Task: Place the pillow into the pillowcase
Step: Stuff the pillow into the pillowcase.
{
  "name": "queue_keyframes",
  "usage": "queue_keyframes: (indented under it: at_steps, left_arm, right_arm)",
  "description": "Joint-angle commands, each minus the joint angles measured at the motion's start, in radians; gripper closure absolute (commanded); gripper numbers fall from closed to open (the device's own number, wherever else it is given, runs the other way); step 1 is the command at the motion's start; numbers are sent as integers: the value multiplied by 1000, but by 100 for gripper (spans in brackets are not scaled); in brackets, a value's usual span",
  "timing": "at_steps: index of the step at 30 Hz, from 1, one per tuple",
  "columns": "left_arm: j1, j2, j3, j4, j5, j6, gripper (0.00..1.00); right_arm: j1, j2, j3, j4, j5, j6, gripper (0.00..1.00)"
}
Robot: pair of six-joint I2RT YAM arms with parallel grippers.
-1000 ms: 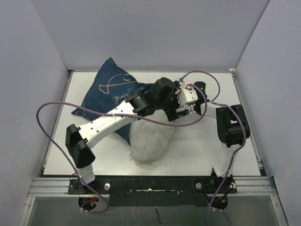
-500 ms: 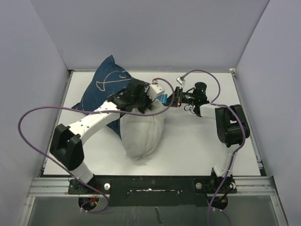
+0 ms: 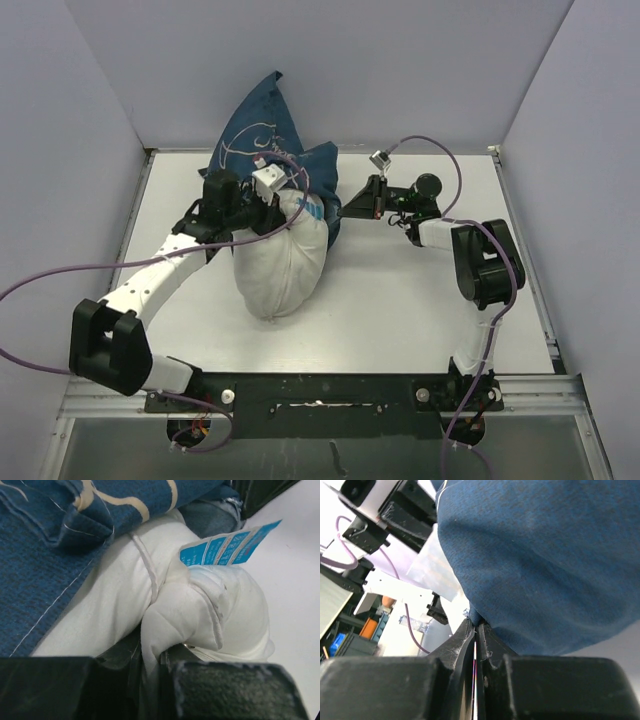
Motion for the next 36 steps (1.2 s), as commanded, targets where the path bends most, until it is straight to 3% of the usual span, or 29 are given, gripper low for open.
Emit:
queue_keyframes:
  at_steps: [1,7,13,19,20,22,23,31,36]
  left_arm:
    - [42,136,54,-35,-167,-69,100]
    - [-25,349,267,-28,-315,-305,100]
    - [-117,543,430,-37,-489,-564,100]
    - [-222,707,657,-217,-731,-811,100]
    - [-232,738,704,-264,-767,-843,100]
    - [-246,792,779,-327,-812,-897,100]
    - [-253,818,817,-347,-818,-907,100]
    - [-259,1144,1328,-767,-917,-1102,100]
    - [-207,1213,1408,-836,-903,-1267,100]
  right_arm:
    - [52,-28,83,244,-107,133,100]
    - [80,-59,70,37,-125,-24,100]
    - [76,-136,42,-274,-144,-249,100]
    - [-13,-195,77,-874,-117,-637,100]
    - [-23,-204,130,-1083,-100,-767,100]
    - [-20,-211,250,-1541,-37,-1206,100]
    - [-13,-221,266,-1620,-32,-1263,100]
    - [-9,-333,285,-1759,-180,-1417,100]
    - [-1,-382,265,-1849,-210,-1491,100]
